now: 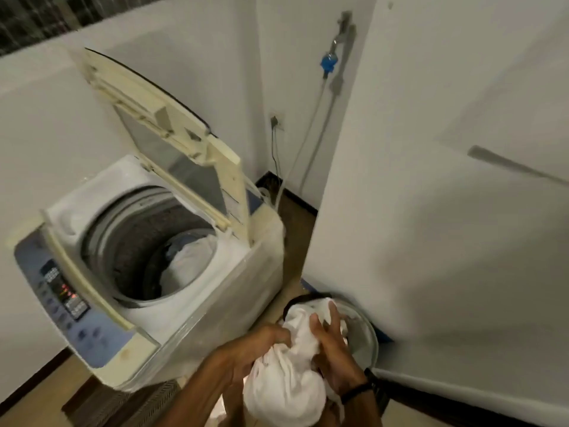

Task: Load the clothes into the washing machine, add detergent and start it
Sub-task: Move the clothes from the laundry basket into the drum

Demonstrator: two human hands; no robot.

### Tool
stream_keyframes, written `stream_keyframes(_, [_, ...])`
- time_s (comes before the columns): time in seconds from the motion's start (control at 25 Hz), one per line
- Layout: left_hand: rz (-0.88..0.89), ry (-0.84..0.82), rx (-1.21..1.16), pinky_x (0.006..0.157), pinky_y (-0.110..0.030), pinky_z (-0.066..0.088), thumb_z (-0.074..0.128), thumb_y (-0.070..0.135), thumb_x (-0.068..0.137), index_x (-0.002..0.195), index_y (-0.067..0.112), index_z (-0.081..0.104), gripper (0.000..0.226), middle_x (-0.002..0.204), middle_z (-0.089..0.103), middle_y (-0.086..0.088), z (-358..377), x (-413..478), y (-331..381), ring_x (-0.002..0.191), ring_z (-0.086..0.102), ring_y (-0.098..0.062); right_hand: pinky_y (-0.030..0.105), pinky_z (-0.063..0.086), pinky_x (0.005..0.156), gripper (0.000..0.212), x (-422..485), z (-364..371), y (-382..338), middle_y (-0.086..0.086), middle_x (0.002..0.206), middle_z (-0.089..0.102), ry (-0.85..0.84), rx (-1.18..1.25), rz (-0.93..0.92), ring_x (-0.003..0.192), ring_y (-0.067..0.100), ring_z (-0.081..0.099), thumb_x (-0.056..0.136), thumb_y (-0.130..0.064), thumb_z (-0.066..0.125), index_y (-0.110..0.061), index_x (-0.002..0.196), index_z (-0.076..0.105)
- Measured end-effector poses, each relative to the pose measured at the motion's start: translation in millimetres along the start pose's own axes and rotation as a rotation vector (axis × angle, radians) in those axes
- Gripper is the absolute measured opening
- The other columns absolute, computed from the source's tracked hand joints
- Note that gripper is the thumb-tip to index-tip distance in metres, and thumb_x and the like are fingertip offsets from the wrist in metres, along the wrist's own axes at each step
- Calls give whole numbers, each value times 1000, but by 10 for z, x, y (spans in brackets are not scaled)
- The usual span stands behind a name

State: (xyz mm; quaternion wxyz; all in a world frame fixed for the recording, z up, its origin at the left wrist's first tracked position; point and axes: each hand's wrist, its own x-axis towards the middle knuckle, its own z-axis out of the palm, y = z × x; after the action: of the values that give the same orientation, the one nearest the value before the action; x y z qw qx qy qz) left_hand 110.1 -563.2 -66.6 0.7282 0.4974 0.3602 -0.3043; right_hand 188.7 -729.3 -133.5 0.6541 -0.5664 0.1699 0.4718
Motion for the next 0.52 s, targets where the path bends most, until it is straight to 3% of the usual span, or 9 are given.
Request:
stream_keyframes(0.08, [159,-67,211,90,-34,52,72,16,59,112,3,71,55,105,74,-11,-381,-353,56,101,68,-26,45,57,84,68,-127,338,43,7,144,49,-160,69,-94,116,31,60,80,-40,73,-33,141,42])
stream_keyframes(0.12, [284,-56,239,90,-30,53,72,8,66,116,5,70,49,107,75,-5,-580,-532,98,103,69,-21,48,54,89,69,-251,556,-71,11,141,54,-274,41,-97,119,33,60,78,-42,76,-29,140,48])
stream_keyframes(0.24, [670,162,281,84,-17,51,71,-8,79,107,17,69,37,97,75,18,-1189,-1072,306,95,68,2,46,50,97,74,-348,1302,-414,13,137,58,-467,-85,-196,125,31,57,73,-32,82,-20,139,50])
stream_keyframes(0.32, [860,358,292,86,-20,51,70,-9,82,107,18,69,37,99,74,18,-1555,-1249,348,96,67,2,51,44,104,64,-408,1928,-576,19,136,57,-577,-213,-319,127,36,54,81,-17,77,-9,138,48])
stream_keyframes(0.44, [981,680,289,93,-29,50,69,20,91,127,24,62,37,120,67,5,-2065,-1395,395,113,63,-13,45,53,93,30,-347,2814,-809,22,117,67,-500,-299,-465,108,38,63,90,-9,66,-1,118,63])
stream_keyframes(0.52, [917,704,228,105,-31,43,63,53,90,146,38,41,62,143,53,10,-2336,-1448,408,130,51,-9,35,56,78,20,-281,3262,-908,19,103,68,-439,-184,-456,95,31,64,93,-3,58,0,111,66])
